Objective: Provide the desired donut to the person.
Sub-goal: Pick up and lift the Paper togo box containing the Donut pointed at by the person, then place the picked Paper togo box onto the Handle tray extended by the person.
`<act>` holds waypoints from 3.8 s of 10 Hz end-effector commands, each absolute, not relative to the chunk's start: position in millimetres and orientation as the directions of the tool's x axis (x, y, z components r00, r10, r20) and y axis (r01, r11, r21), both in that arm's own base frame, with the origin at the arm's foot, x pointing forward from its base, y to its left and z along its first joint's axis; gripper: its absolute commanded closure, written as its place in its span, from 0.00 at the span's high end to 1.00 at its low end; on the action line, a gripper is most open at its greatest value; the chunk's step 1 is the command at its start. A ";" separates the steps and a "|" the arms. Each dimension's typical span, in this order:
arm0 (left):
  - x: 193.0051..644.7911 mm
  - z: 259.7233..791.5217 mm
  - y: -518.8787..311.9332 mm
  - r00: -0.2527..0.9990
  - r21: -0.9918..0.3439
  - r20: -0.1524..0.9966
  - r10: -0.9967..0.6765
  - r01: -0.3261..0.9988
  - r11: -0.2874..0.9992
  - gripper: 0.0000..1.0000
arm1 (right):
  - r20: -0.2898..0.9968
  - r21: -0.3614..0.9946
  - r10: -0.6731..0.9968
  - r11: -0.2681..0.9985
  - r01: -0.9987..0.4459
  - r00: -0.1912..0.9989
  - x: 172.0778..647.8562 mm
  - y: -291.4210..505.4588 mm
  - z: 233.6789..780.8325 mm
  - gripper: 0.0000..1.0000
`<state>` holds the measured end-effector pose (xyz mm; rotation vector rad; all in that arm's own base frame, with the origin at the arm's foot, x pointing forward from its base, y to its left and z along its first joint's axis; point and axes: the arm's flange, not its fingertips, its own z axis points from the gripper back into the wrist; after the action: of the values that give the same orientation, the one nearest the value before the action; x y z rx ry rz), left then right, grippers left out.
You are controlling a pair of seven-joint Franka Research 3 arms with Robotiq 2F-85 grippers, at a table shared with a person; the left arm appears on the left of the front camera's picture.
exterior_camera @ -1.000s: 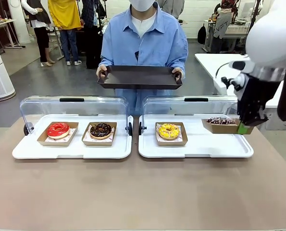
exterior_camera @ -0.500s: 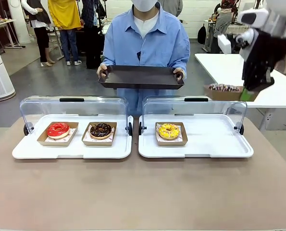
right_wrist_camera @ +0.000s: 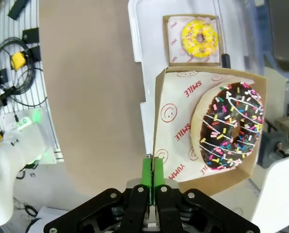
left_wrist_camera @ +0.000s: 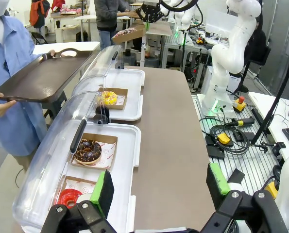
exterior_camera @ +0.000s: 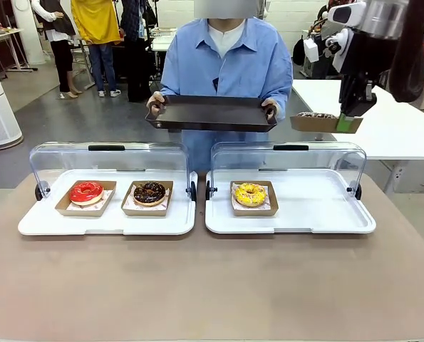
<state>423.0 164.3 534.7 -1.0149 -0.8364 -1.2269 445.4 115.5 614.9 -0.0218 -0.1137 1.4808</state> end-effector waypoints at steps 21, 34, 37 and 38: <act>421.1 536.4 164.7 0.162 -0.160 0.926 -0.341 0.987 0.035 1.00 | 0.069 -0.224 0.997 -0.001 -0.975 -0.017 434.9 184.2 670.3 0.02; 421.1 536.4 164.7 0.162 -0.160 0.926 -0.341 0.987 0.035 1.00 | 0.066 -0.109 0.995 -0.073 -0.991 -0.080 529.4 271.1 593.0 0.02; 421.1 536.4 164.7 0.162 -0.160 0.926 -0.341 0.987 0.035 1.00 | 0.077 -0.100 0.996 -0.041 -0.994 -0.049 545.4 265.4 576.6 0.02; 421.1 536.4 164.7 0.162 -0.160 0.926 -0.341 0.987 0.035 1.00 | 0.077 -0.098 0.996 -0.029 -0.995 -0.037 551.2 264.0 572.1 0.02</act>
<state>423.1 164.0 534.8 -1.0150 -0.8361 -1.2275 544.8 262.7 574.5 -0.0127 -0.1233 1.6380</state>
